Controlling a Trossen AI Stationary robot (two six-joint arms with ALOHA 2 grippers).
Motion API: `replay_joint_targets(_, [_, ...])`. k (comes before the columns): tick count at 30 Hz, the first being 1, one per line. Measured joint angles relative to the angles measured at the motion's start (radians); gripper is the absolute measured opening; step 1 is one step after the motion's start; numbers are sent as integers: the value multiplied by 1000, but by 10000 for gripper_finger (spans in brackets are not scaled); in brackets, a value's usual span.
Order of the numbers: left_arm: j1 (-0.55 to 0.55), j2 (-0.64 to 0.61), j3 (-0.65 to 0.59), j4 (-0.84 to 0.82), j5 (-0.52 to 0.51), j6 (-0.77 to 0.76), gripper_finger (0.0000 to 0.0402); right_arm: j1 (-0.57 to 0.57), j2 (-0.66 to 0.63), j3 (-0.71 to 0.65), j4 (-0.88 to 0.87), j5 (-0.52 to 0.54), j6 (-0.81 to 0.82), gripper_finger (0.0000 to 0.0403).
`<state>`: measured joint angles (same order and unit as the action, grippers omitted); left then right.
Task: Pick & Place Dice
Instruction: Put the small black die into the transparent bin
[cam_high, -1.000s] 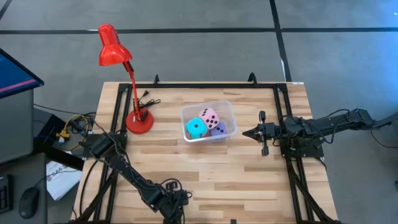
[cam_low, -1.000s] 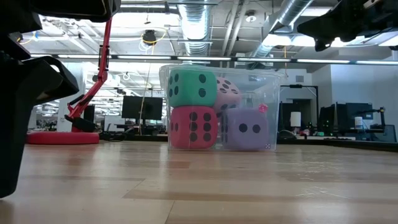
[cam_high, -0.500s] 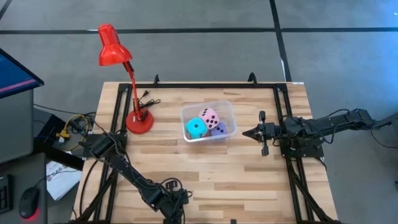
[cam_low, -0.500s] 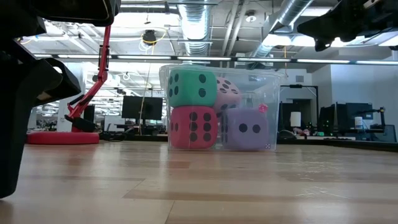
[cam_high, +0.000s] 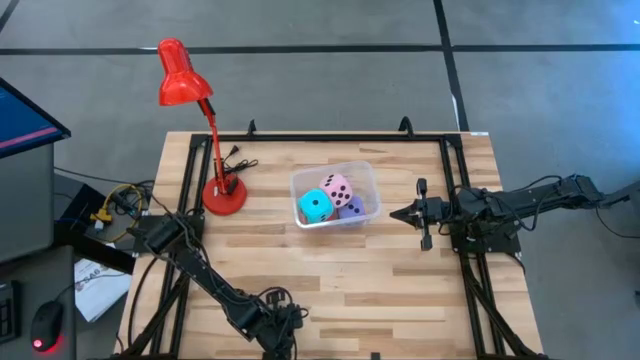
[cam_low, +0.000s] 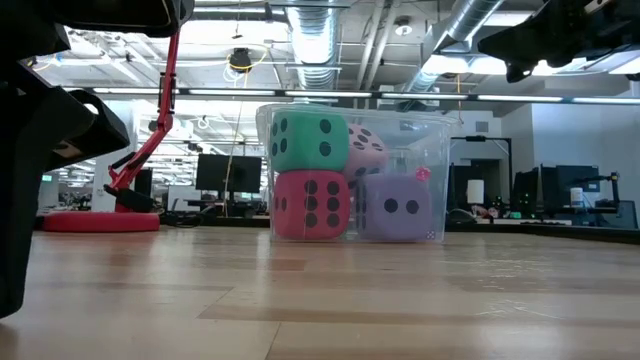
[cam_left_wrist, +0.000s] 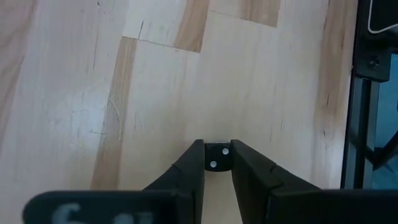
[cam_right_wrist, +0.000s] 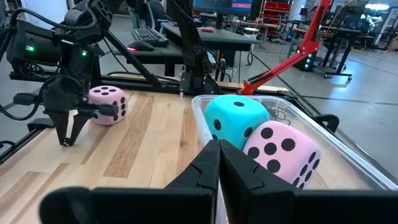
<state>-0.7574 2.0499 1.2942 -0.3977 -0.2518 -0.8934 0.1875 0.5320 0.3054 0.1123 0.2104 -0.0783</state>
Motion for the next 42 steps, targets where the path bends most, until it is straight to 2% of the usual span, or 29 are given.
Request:
replay_joint_targets(9, [6,1,0,2,-3,27,68,0,0,0,0,0,0,5])
replay_joint_targets(23, [7,-1,0,2,-7,49,58,0,0,0,0,0,-3,5])
replay_joint_targets(29, [16,-42,-6,-14,-7,76,53,0,0,0,3,0,0,5])
replay_joint_targets(33, [36,-100,-3,-35,-62,96,55,0,0,0,27,0,-2,5])
replay_joint_targets(39, [98,-197,-3,-44,-214,247,53,0,0,0,60,0,-3,5])
replay_joint_targets(42, [149,-238,-2,-44,-249,312,54,0,0,0,60,0,-8,5])
